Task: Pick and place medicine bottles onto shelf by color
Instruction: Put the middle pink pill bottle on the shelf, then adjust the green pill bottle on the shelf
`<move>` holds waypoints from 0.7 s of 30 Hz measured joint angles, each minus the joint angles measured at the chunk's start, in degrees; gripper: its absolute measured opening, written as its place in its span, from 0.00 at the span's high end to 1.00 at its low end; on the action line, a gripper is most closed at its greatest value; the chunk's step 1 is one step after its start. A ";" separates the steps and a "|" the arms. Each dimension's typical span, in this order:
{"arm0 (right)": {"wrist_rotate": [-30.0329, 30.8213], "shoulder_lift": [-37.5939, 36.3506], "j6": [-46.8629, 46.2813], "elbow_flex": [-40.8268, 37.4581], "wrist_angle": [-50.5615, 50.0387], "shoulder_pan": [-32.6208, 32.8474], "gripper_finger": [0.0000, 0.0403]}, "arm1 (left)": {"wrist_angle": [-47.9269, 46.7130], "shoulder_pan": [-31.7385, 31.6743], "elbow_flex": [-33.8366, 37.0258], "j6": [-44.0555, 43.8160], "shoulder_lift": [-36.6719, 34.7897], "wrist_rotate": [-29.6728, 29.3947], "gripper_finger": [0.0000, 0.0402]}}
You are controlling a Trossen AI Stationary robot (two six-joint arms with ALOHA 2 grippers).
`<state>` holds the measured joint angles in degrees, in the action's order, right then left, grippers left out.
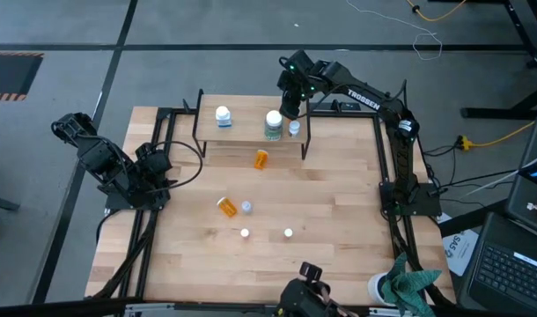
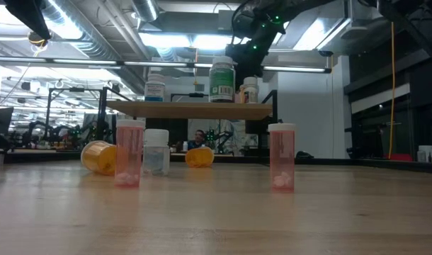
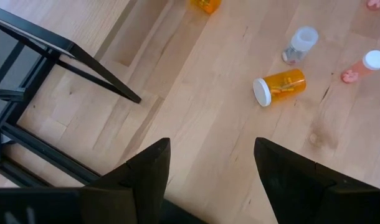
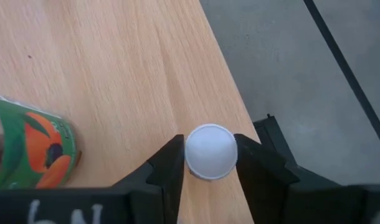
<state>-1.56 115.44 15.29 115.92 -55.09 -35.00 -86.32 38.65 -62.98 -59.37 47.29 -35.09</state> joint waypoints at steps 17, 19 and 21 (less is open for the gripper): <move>0.00 0.00 0.01 0.12 0.05 -0.01 0.57 | -0.02 -0.02 0.02 -0.02 0.00 0.02 0.43; 0.00 0.03 0.02 1.34 -0.24 0.00 0.57 | 0.00 -0.02 0.02 -0.02 0.02 0.02 0.43; 0.02 0.04 0.07 3.47 -0.33 0.00 0.57 | -0.01 -0.02 0.02 -0.07 0.00 0.02 0.43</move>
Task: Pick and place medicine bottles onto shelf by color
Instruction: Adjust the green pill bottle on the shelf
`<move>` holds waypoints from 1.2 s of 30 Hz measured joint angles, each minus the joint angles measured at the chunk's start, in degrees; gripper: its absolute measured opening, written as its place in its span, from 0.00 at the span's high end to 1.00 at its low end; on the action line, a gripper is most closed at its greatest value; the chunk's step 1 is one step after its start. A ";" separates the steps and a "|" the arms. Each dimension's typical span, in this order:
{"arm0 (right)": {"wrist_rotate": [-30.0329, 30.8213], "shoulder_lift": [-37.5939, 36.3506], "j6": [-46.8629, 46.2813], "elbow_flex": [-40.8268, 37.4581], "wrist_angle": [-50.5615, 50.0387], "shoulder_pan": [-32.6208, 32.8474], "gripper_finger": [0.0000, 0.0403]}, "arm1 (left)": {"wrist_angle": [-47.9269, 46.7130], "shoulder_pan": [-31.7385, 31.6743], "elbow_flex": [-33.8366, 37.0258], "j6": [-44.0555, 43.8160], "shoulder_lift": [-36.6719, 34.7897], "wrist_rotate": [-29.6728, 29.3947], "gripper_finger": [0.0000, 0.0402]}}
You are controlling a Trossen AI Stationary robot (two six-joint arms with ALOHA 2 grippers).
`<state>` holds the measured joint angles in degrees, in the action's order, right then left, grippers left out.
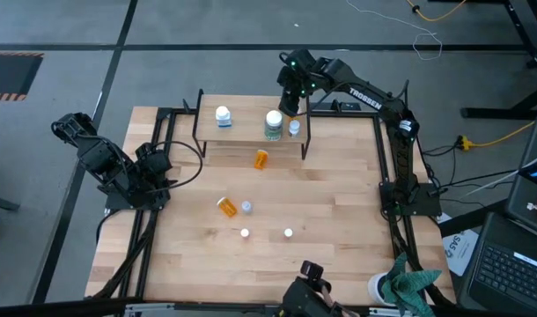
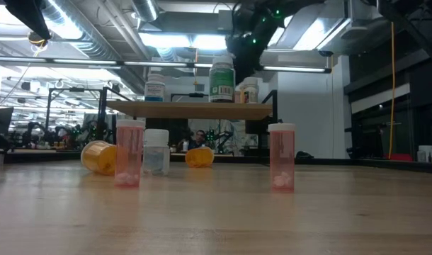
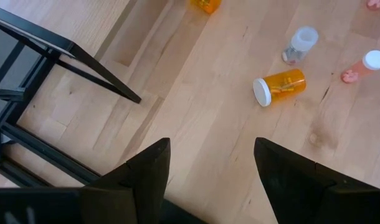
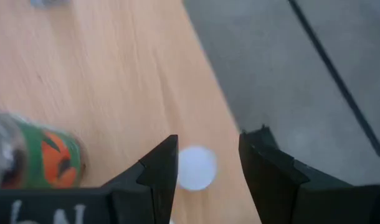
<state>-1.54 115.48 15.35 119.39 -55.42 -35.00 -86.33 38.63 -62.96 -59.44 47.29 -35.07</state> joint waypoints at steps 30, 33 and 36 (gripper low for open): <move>7.49 -21.13 -25.61 -33.06 14.33 25.36 0.57 | 0.01 0.00 -0.01 -0.02 0.00 -0.33 0.43; 11.19 -18.08 -24.27 -31.29 14.18 25.47 0.57 | 0.03 0.02 -0.02 -0.04 0.00 -0.33 0.43; 11.64 -15.18 -22.47 -28.48 14.42 25.41 0.57 | 0.03 0.01 0.00 -0.02 0.00 -0.33 0.43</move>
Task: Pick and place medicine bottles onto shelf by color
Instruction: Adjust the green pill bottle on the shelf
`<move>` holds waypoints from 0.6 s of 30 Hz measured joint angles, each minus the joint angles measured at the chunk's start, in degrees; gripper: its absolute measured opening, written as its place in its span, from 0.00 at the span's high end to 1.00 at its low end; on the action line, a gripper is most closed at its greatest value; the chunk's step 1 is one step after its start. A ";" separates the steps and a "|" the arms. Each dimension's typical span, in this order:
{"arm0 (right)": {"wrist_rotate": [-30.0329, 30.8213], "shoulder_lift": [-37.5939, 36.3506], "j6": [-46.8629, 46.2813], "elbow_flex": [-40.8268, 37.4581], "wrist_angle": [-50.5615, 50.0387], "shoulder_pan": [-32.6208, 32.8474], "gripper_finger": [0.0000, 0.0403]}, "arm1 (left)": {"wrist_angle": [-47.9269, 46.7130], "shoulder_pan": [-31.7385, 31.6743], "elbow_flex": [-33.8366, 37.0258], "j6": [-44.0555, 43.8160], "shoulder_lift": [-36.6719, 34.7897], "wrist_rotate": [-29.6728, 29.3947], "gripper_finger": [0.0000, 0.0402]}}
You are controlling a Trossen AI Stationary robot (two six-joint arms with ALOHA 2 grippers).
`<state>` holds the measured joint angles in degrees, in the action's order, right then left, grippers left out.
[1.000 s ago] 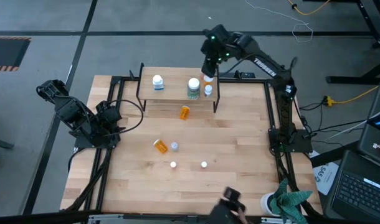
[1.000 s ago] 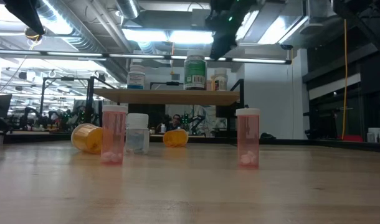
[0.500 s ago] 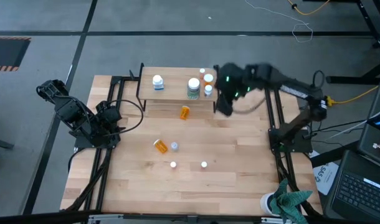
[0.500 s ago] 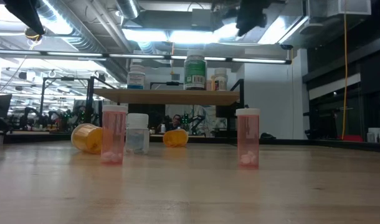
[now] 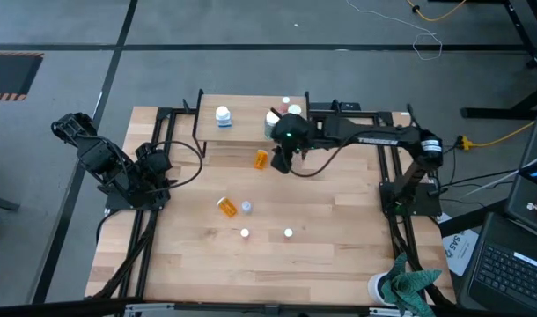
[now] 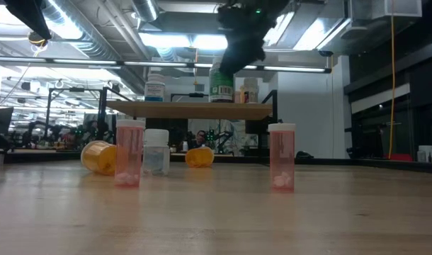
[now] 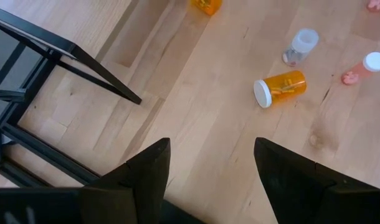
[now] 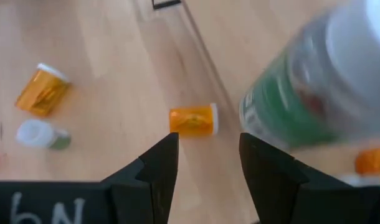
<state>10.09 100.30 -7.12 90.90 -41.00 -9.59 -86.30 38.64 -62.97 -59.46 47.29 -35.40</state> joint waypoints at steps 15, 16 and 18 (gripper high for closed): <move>3.65 8.02 8.25 13.43 -5.60 -4.87 0.57 | 0.00 0.01 -0.01 0.01 0.00 0.06 0.43; 3.19 8.15 8.99 13.43 -4.99 -5.49 0.57 | 0.00 0.00 -0.01 0.02 0.00 0.07 0.43; 0.72 8.19 9.29 13.43 -3.59 -6.51 0.57 | 0.00 0.01 -0.01 0.02 0.00 0.07 0.43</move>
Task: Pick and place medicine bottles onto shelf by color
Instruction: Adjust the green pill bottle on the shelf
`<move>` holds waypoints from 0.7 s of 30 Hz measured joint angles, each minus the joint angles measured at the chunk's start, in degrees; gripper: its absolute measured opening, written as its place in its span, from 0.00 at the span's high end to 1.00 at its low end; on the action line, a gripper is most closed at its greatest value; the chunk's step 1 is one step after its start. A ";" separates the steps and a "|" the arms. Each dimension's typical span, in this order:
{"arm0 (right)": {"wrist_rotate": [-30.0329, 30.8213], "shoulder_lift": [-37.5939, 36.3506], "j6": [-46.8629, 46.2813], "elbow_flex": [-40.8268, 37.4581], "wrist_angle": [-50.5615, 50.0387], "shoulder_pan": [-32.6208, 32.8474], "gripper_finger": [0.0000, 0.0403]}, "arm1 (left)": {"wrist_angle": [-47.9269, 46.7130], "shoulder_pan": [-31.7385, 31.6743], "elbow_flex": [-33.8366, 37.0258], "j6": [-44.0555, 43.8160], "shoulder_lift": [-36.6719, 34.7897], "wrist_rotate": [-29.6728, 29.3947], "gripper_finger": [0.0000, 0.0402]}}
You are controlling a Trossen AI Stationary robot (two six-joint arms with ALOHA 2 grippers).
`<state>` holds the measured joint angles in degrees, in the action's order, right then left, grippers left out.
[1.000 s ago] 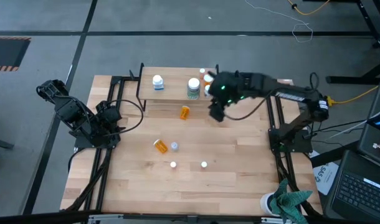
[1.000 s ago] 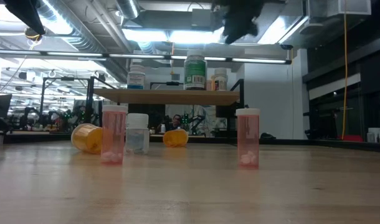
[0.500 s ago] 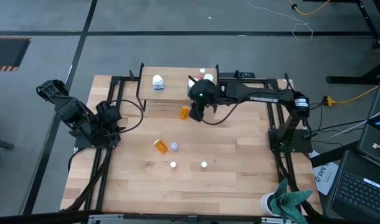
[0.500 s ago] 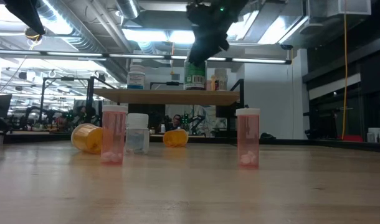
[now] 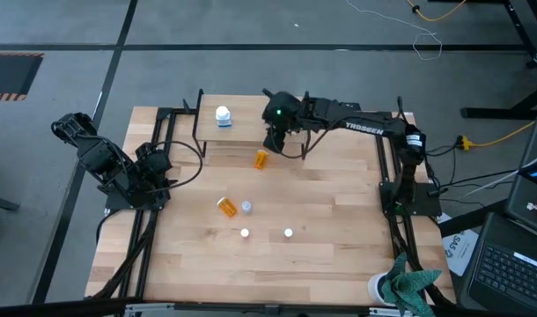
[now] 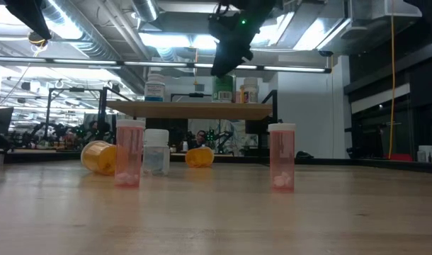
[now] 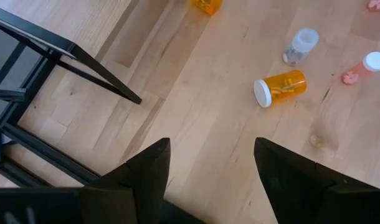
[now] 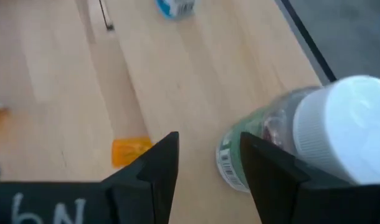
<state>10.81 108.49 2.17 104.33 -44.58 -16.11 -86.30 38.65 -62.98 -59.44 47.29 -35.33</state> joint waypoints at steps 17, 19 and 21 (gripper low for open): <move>13.55 -4.52 -0.61 0.06 -10.68 0.39 0.57 | 0.02 -0.01 0.00 1.47 0.02 0.00 0.43; 13.61 -3.76 -0.30 -0.04 -9.40 -0.43 0.57 | 0.02 -0.02 0.00 1.51 0.00 0.00 0.43; 13.60 -3.52 0.50 0.03 -7.47 -1.15 0.57 | 0.01 -0.01 0.01 1.49 0.01 0.00 0.43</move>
<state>24.42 104.97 2.68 104.37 -52.05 -17.26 -86.30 38.64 -62.97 -57.95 47.29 -35.33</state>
